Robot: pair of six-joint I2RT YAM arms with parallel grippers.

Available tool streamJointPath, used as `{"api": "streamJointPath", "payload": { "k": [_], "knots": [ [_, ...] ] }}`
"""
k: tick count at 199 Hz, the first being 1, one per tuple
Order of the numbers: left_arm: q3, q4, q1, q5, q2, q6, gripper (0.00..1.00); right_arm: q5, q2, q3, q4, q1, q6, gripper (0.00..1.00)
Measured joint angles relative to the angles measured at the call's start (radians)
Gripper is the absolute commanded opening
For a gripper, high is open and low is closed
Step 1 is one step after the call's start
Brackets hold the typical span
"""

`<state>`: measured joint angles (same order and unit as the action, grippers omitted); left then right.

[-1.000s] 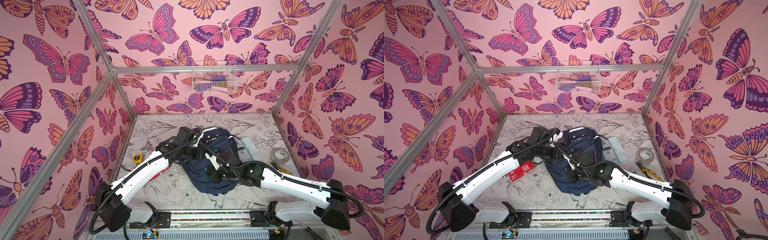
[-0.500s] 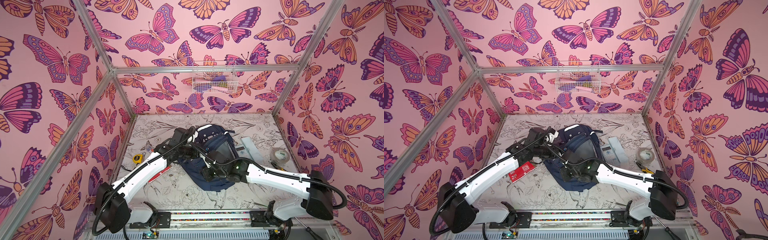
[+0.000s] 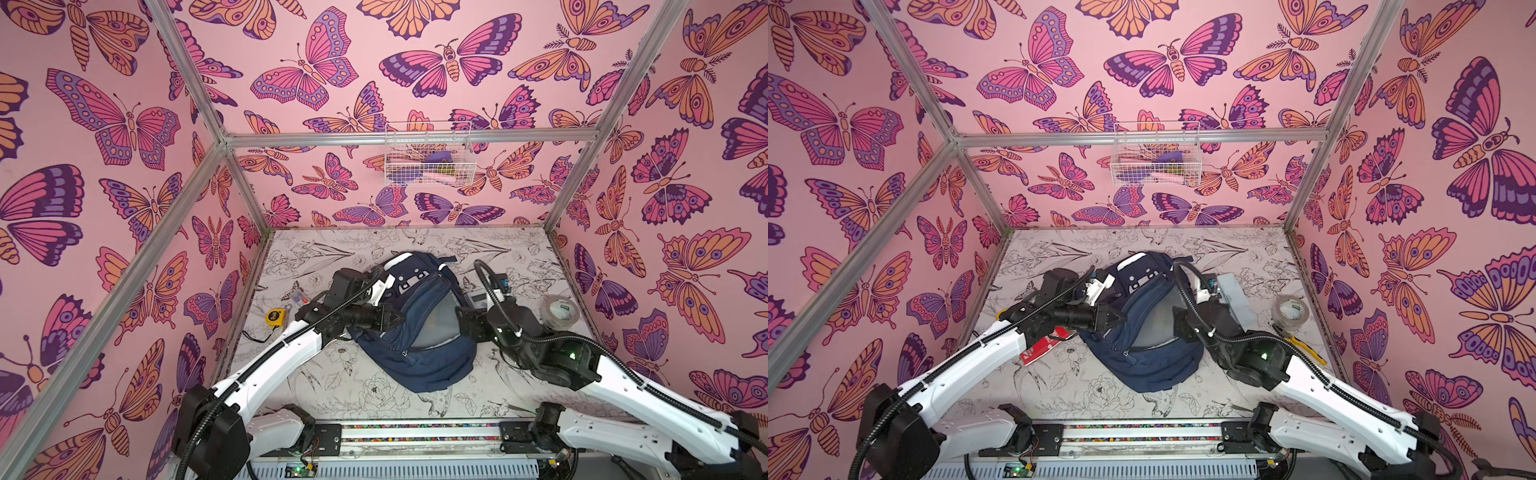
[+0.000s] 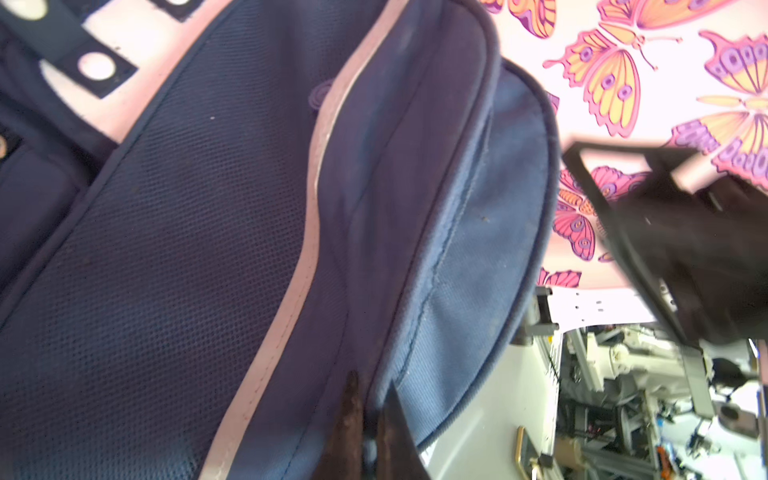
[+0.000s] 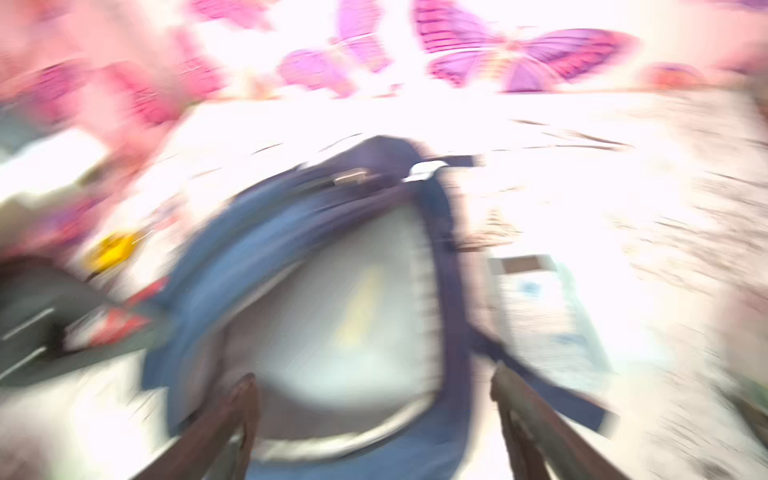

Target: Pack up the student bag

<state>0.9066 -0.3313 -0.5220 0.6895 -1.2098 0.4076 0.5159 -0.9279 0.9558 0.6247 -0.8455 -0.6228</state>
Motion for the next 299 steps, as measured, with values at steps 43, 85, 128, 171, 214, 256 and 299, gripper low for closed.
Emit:
{"api": "streamJointPath", "payload": {
  "k": [43, 85, 128, 171, 214, 256, 299],
  "knots": [
    [-0.056, 0.003, 0.028, 0.034, 0.048, -0.072, 0.0, -0.15, -0.172, -0.022, 0.06, 0.375, -0.005, 0.85],
    [-0.063, 0.002, 0.044, 0.056, 0.053, -0.092, 0.0, -0.215, -0.441, -0.003, 0.062, 0.6, 0.033, 0.88],
    [-0.063, 0.002, 0.053, 0.073, 0.051, -0.092, 0.0, -0.214, -0.713, 0.148, 0.042, 0.668, 0.09, 0.94],
    [-0.063, 0.012, 0.057, 0.09, 0.036, -0.088, 0.0, -0.248, -0.878, 0.223, 0.018, 0.725, 0.128, 0.97],
    [-0.067, 0.021, 0.064, 0.101, 0.035, -0.082, 0.0, -0.312, -0.911, 0.227, -0.014, 0.8, 0.133, 0.93],
    [-0.068, 0.026, 0.073, 0.108, 0.032, -0.074, 0.0, -0.379, -0.909, 0.187, -0.034, 0.845, 0.13, 0.71],
    [-0.076, 0.04, 0.084, 0.107, 0.033, -0.058, 0.0, -0.403, -0.883, 0.157, -0.045, 0.845, 0.129, 0.55]
  ]
}}
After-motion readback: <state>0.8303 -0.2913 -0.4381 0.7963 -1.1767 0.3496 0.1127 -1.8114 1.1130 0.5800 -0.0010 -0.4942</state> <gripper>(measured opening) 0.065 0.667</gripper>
